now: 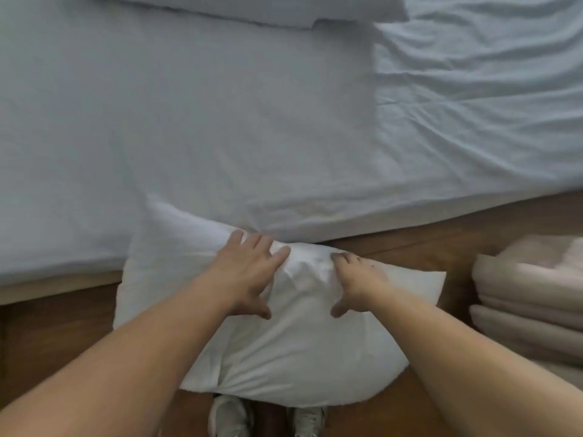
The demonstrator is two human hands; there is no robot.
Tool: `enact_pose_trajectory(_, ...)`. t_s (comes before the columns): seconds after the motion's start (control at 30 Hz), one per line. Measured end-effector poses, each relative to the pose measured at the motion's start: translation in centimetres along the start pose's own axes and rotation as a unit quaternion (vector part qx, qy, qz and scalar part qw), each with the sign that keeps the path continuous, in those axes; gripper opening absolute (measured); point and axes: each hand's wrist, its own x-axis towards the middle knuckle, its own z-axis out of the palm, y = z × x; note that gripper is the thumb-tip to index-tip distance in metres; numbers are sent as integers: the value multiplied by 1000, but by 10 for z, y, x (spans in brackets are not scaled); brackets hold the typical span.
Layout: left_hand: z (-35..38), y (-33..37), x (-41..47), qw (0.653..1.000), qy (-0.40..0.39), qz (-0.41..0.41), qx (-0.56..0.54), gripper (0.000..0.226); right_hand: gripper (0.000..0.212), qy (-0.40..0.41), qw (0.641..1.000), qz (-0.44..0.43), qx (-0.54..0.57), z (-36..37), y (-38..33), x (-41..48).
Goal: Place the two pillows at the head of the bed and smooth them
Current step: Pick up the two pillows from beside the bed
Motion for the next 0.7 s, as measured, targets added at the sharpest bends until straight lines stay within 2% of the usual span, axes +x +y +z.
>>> enact_pose_trajectory(0.07,18,7,18,999,5,-12,40,117,133,7,1000,11,9,16,11,20)
enact_pose_trajectory(0.1,29,12,28,999,0,-17,47,111,133,0,1000,19,25,26,15,31)
enact_pose_trajectory(0.17,47,15,35,999,-26,-29,34,85,113,-18,998,24,59,42,11,43)
enact_pose_trajectory(0.23,59,17,27,997,-63,-34,4,60,80,-36,996,9,83,58,3,38)
enact_pose_trajectory(0.3,64,18,3,995,-100,-16,-20,50,60,-48,995,-26,89,69,-5,14)
enact_pose_trajectory(0.4,43,13,-45,991,-127,11,-31,42,48,-77,993,-73,60,49,-17,-43)
enact_pose_trajectory(0.53,-48,-18,-98,989,-121,0,-86,39,41,-93,992,-83,27,-59,-39,-116)
enact_pose_trajectory(0.7,-227,-92,-141,988,-28,-62,-138,42,40,-20,995,-98,-6,-268,-71,-183)
